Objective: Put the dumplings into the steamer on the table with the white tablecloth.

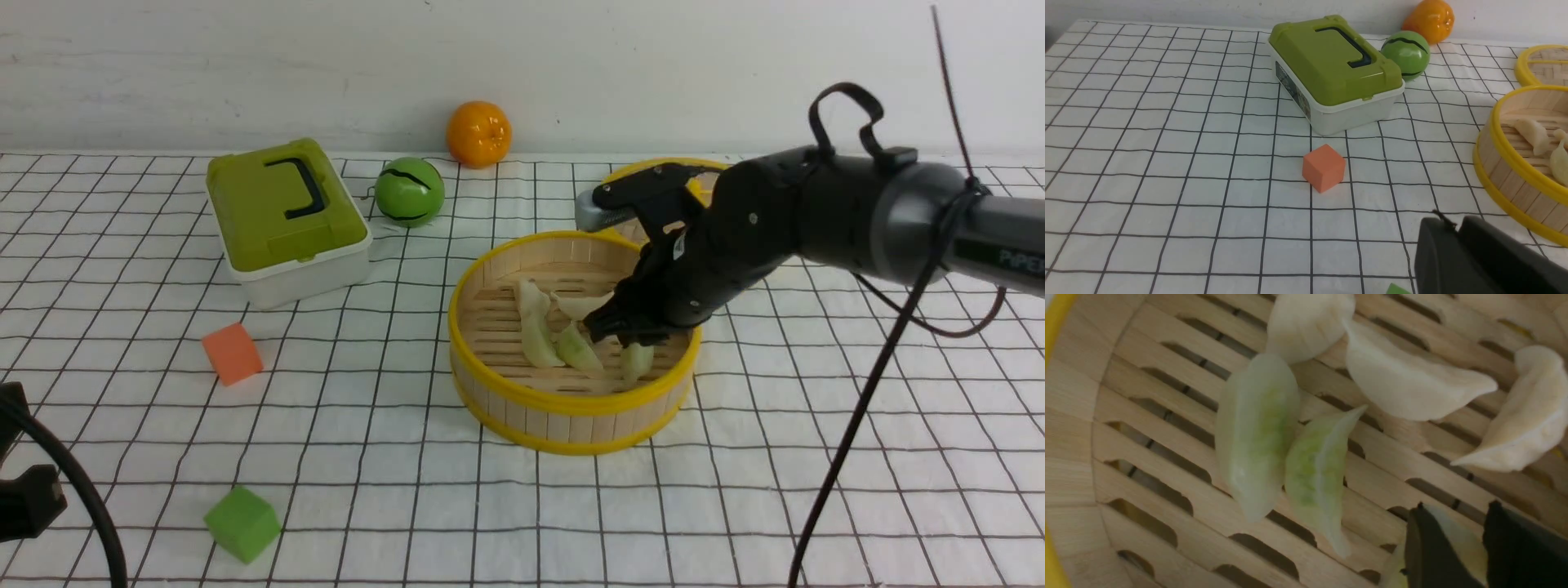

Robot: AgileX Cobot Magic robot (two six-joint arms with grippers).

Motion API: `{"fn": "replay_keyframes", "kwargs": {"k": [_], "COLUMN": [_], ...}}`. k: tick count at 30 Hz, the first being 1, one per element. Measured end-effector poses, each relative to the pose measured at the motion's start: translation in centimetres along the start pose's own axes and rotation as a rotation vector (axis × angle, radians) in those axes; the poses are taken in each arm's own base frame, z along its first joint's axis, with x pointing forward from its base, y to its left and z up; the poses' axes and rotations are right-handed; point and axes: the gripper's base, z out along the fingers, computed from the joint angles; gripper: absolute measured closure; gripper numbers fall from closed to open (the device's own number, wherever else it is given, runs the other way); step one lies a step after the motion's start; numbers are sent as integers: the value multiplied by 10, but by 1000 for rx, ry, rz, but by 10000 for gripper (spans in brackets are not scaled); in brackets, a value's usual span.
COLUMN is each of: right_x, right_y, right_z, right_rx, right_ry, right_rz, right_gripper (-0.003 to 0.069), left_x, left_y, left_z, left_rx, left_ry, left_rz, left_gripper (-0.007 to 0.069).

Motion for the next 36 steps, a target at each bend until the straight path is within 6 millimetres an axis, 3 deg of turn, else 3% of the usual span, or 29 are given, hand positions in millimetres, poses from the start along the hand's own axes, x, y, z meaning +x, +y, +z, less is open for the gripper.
{"fn": "replay_keyframes", "kwargs": {"k": [6,10,14,17,22,26,30,36], "right_x": [-1,-5,-16,-27,-42,-34,-24,-26], "right_y": [0,1,3,4,4,3,2,1], "right_z": [1,1,-13,-22,-26,-4,17,24], "right_rx": [0,-7,-18,-21,-23,-25,-24,-15], "right_ry": [-9,-16,-58,-98,-147,-72,-13,-55], "right_rz": [1,10,22,21,18,20,22,19], "right_gripper": [475,402,345,352,522,668,681,680], "left_x": [0,0,0,0,0,0,0,0], "left_y": [0,0,0,0,1,1,1,1], "left_z": [0,0,0,0,0,0,0,0], "left_rx": [-1,-1,-1,-2,-6,-7,-7,-14], "left_ry": [0,0,0,-2,-4,-4,-4,-2], "left_rz": [0,1,1,4,10,10,10,11], "left_gripper": [552,552,552,552,551,551,549,543]}}
